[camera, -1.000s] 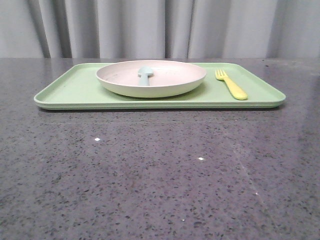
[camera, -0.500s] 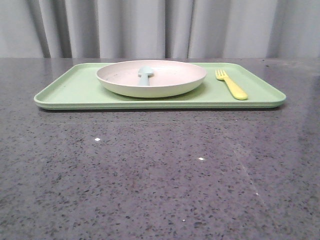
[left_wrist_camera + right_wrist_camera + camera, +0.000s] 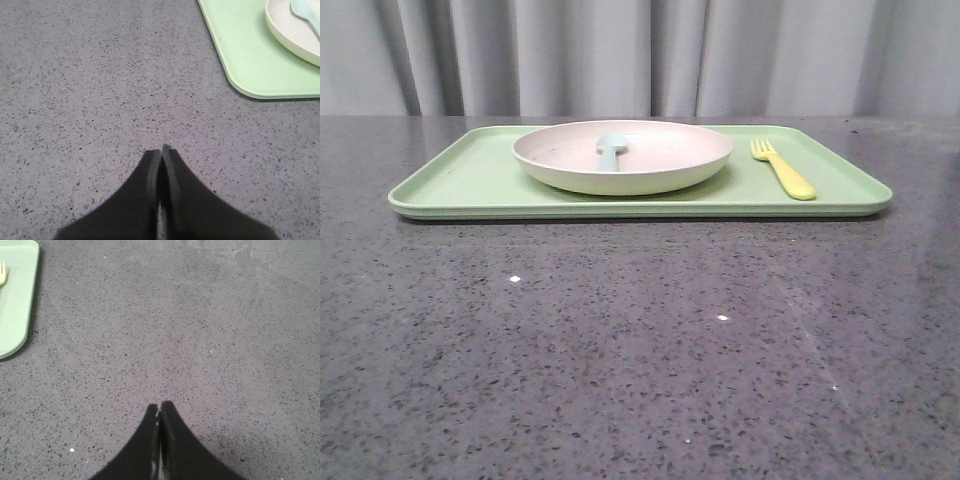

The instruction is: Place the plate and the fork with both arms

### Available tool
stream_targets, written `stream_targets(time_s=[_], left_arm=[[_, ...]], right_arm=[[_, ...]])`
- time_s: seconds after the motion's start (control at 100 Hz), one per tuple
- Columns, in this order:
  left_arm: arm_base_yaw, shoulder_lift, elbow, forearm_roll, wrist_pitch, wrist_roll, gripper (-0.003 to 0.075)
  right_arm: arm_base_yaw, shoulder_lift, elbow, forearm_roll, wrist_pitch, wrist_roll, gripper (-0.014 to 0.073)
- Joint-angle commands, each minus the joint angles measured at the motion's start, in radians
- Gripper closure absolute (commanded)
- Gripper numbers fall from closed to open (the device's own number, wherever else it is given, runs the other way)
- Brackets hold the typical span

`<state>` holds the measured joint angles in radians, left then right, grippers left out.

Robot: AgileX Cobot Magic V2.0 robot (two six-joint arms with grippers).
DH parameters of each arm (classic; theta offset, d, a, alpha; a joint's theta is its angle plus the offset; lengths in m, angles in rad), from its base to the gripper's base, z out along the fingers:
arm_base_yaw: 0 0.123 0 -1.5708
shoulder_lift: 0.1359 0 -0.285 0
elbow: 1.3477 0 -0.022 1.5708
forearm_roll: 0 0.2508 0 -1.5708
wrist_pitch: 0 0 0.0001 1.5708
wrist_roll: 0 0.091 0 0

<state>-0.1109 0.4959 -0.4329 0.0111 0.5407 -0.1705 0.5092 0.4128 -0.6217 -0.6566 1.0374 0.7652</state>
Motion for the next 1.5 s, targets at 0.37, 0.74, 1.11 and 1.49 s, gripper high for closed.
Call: stream_targets(time_s=[0.37,0.74,1.11,1.49], left_arm=[[0.001,0.003,-0.027,0.001,-0.067,-0.010,0.0741],[0.001,-0.041,0.085,0.065,-0.402,-0.010,0.0741],[0.001,-0.360,0.316,0.123,-0.541,-0.010,0.0741],[0.001,-0.530,0.426,0.132,-0.541,-0.010,0.0741]], right_arm=[[-0.006,0.007,-0.021,-0.057,-0.049,-0.004,0.0712],[-0.006,0.007,-0.021,-0.057,-0.049,-0.004,0.0712],[-0.006,0.007,-0.021,-0.057,-0.049,-0.004,0.0712],[-0.006,0.007,-0.021,-0.057,-0.049,-0.004,0.0712]])
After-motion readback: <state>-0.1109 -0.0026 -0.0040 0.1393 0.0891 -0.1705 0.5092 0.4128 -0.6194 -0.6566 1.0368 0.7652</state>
